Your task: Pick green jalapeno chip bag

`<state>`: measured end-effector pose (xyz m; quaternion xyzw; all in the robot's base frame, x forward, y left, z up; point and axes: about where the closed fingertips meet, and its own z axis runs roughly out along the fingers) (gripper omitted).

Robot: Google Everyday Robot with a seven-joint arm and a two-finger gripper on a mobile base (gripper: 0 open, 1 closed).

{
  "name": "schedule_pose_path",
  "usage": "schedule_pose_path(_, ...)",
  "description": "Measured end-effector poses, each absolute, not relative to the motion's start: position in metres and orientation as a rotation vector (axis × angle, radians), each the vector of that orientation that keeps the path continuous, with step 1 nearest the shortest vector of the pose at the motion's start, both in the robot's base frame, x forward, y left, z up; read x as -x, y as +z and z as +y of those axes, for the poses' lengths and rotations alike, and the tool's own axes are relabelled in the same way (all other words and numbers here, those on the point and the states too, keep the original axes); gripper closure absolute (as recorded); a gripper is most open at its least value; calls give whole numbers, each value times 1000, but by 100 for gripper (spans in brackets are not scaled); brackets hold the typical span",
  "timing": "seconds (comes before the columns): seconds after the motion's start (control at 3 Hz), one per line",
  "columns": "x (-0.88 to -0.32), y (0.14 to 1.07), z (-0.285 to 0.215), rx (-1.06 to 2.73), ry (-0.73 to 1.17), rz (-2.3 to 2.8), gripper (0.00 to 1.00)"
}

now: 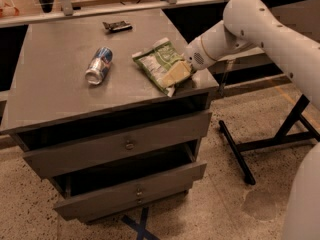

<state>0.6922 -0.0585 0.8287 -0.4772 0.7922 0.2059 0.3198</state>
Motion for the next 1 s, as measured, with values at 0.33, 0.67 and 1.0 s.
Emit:
schedule_pose_path(0.33, -692, 827, -56, 1269, 553, 2072, 46)
schedule_pose_path(0.67, -688, 840, -55, 1262, 556, 2009, 69)
schedule_pose_path(1.0, -679, 882, -56, 1264, 568, 1837, 99)
